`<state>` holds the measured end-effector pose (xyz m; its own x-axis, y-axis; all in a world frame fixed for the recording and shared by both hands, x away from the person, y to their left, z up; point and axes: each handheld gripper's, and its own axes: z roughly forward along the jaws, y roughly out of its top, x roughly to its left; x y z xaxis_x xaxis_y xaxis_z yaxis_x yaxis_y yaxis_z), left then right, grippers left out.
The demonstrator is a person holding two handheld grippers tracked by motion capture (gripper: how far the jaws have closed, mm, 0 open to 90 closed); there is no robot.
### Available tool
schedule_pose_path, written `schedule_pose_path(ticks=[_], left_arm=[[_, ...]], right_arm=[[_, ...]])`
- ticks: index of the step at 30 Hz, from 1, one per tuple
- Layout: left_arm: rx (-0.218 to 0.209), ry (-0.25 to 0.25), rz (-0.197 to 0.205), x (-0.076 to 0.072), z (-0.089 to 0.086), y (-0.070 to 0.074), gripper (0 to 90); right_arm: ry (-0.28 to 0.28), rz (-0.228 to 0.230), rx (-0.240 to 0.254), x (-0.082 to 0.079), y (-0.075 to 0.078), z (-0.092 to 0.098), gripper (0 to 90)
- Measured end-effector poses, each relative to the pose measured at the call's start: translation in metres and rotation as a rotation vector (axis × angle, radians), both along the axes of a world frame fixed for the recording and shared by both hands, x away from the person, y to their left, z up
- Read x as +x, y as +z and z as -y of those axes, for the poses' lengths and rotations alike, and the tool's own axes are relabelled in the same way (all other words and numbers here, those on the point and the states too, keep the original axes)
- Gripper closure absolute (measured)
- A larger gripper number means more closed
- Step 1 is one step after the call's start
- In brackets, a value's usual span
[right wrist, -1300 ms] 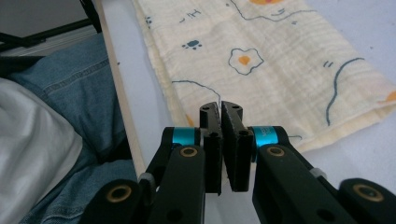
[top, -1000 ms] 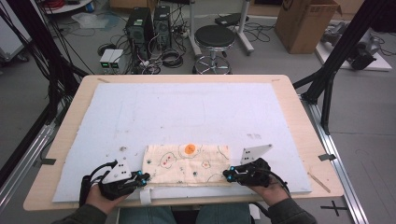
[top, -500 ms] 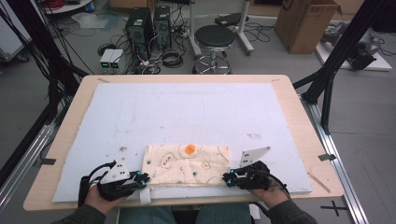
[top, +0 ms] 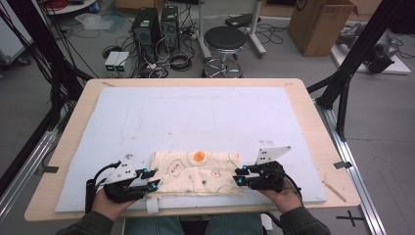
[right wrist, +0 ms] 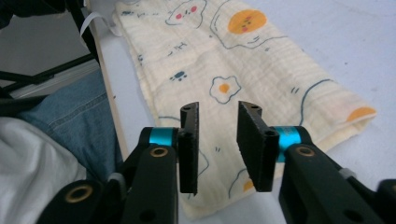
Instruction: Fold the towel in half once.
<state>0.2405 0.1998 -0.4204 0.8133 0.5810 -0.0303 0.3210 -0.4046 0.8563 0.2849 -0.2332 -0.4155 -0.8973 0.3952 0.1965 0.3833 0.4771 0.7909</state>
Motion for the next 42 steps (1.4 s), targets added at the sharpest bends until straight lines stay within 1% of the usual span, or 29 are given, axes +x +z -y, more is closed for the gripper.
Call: schedule_pose_path(ticks=[2,3,4,5,6,8,12,13,14,17,19,21,24,25,27,30,31,35,36,39,41,42], left_arm=[[0.003,0.003,-0.005,0.001,0.000,0.001,57.7],[0.000,0.008,-0.007,0.003,0.001,0.001,56.1],[-0.003,0.014,-0.011,0.004,0.002,0.001,54.1],[-0.007,0.016,-0.016,0.006,0.003,0.001,52.4],[-0.013,0.023,-0.018,0.008,0.004,0.002,50.3],[-0.011,0.029,-0.005,0.010,0.006,0.004,47.3],[-0.014,0.044,0.003,0.016,0.009,0.007,44.4],[-0.027,0.052,-0.006,0.018,0.011,0.007,44.2],[-0.016,0.050,-0.007,0.020,0.011,0.007,44.2],[-0.010,0.055,-0.009,0.026,0.014,0.007,44.6],[-0.008,0.060,-0.008,0.029,0.016,0.008,47.4],[-0.009,0.052,-0.008,0.031,0.017,0.008,50.8],[-0.015,0.044,-0.005,0.035,0.019,0.009,59.3],[-0.017,0.037,-0.006,0.037,0.019,0.010,63.8],[-0.012,0.034,-0.006,0.042,0.021,0.010,70.1],[-0.009,0.037,-0.017,0.052,0.025,0.009,78.1],[0.001,0.034,-0.019,0.055,0.026,0.008,80.4],[0.010,0.035,-0.032,0.067,0.034,0.003,85.2],[0.014,0.035,-0.038,0.069,0.036,0.001,85.4],[0.053,0.026,-0.058,0.075,0.041,-0.005,85.6],[0.078,0.037,-0.067,0.078,0.043,-0.010,85.9],[0.086,0.046,-0.076,0.079,0.042,-0.011,86.1]], right_arm=[[-0.004,0.004,0.011,0.004,0.000,-0.001,64.6],[-0.011,-0.002,0.017,0.005,0.000,-0.002,63.3],[-0.009,0.006,0.026,0.008,0.000,-0.004,61.6],[-0.007,-0.002,0.031,0.009,0.002,-0.005,59.9],[-0.010,0.004,0.032,0.010,0.003,-0.006,58.5],[-0.015,0.019,0.036,0.014,0.005,-0.010,58.0],[-0.017,0.034,0.030,0.021,0.008,-0.020,58.0],[-0.012,0.042,0.027,0.023,0.008,-0.022,58.0],[-0.010,0.041,0.016,0.024,0.009,-0.025,58.0],[0.004,0.054,0.009,0.029,0.010,-0.030,59.2],[0.006,0.055,0.007,0.032,0.011,-0.032,62.0],[0.015,0.058,0.006,0.035,0.012,-0.034,64.5],[0.021,0.054,0.009,0.041,0.012,-0.040,69.6],[0.023,0.048,0.009,0.042,0.012,-0.043,71.8],[0.034,0.049,0.015,0.047,0.012,-0.050,75.4],[0.047,0.041,0.000,0.055,0.011,-0.061,80.1],[0.042,0.040,-0.007,0.057,0.010,-0.064,81.5],[0.038,0.014,-0.028,0.069,0.002,-0.076,84.3],[0.033,-0.002,-0.030,0.072,0.000,-0.079,84.3],[0.026,-0.019,-0.061,0.079,-0.008,-0.087,85.1],[0.020,-0.037,-0.074,0.082,-0.011,-0.090,85.2],[0.017,-0.035,-0.081,0.084,-0.013,-0.090,85.5]])
